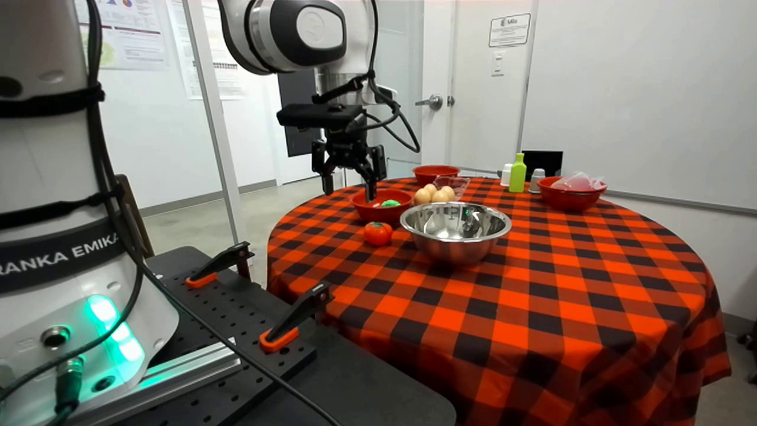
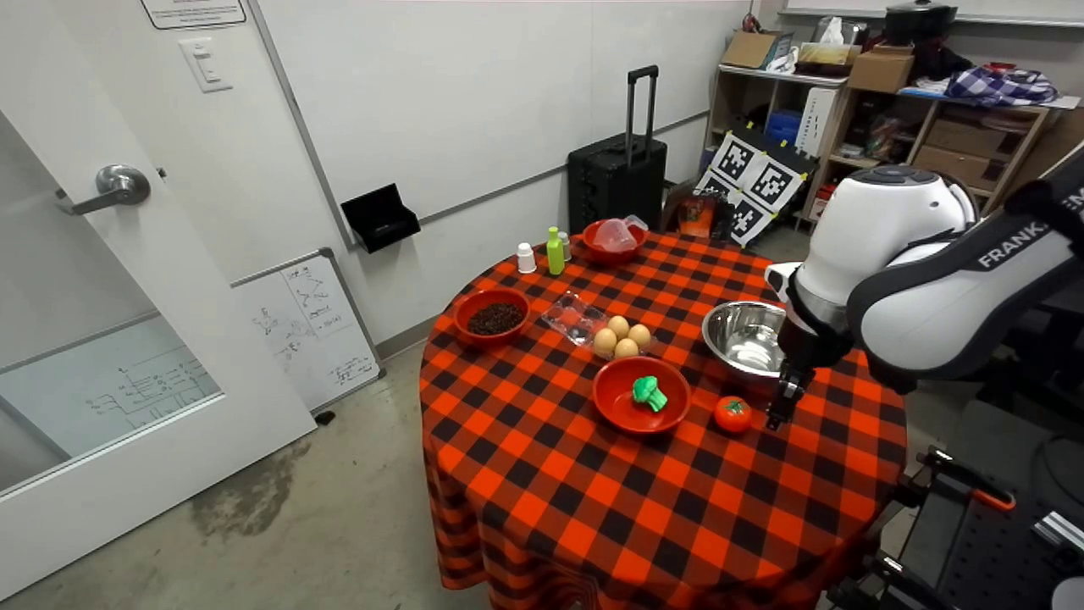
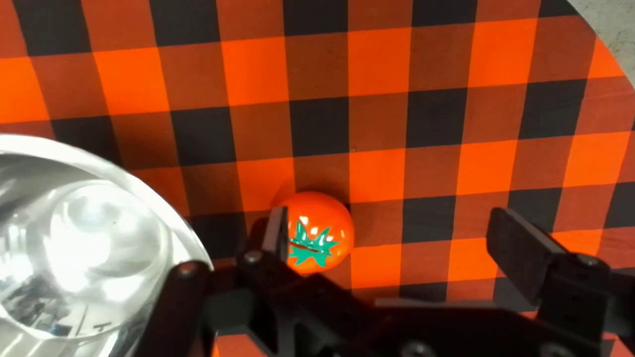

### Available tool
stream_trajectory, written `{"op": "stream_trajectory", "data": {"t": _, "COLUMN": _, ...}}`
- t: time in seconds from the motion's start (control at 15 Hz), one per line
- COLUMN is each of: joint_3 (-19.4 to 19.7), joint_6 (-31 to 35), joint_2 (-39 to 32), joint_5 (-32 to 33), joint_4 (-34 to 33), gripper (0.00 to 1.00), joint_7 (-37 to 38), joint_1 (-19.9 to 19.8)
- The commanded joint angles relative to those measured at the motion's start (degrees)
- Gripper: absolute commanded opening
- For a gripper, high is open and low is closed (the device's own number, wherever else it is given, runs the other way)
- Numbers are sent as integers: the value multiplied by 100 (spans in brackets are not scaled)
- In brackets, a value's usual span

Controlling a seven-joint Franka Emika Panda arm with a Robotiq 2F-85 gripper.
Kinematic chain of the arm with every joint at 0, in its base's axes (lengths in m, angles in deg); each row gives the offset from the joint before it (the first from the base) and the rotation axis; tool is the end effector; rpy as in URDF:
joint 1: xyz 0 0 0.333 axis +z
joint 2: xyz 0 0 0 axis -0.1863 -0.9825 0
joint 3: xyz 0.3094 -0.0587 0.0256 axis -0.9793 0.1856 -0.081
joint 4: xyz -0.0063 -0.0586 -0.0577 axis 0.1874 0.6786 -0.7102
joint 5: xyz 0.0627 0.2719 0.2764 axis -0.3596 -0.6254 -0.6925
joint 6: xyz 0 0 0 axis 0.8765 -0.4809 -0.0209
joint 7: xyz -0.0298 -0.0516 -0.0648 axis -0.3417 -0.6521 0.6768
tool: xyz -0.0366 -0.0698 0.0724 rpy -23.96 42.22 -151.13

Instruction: Put the tomato toy in the silver bowl then put the broccoli toy on the table

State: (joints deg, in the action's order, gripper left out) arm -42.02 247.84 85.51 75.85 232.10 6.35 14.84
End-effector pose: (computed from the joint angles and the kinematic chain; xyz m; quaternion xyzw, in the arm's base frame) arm 0.3890 -0.0003 0.2173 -0.9946 -0.0999 -0.0236 0.0138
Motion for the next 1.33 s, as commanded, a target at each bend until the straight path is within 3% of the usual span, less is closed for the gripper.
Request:
{"op": "stream_trajectory", "data": {"t": 0.0, "joint_3": -301, "joint_6": 646, "joint_2": -613, "joint_5": -348, "joint_4": -180, "gripper": 100, "joint_7": -232, "joint_1": -102}}
{"op": "stream_trajectory", "data": {"t": 0.33, "joint_3": -440, "joint_6": 1348, "joint_2": -1326, "joint_5": 180, "joint_4": -404, "gripper": 100, "joint_7": 144, "joint_1": -335}}
{"op": "stream_trajectory", "data": {"t": 0.6, "joint_3": -84, "joint_6": 1683, "joint_2": -1754, "joint_5": 812, "joint_4": -607, "gripper": 100, "joint_7": 499, "joint_1": -199}}
{"op": "stream_trajectory", "data": {"t": 0.93, "joint_3": 330, "joint_6": 1774, "joint_2": -2109, "joint_5": 1228, "joint_4": -948, "gripper": 100, "joint_7": 732, "joint_1": 68}}
{"op": "stream_trajectory", "data": {"t": 1.27, "joint_3": 219, "joint_6": 1680, "joint_2": -2398, "joint_5": 1210, "joint_4": -1231, "gripper": 100, "joint_7": 730, "joint_1": -41}}
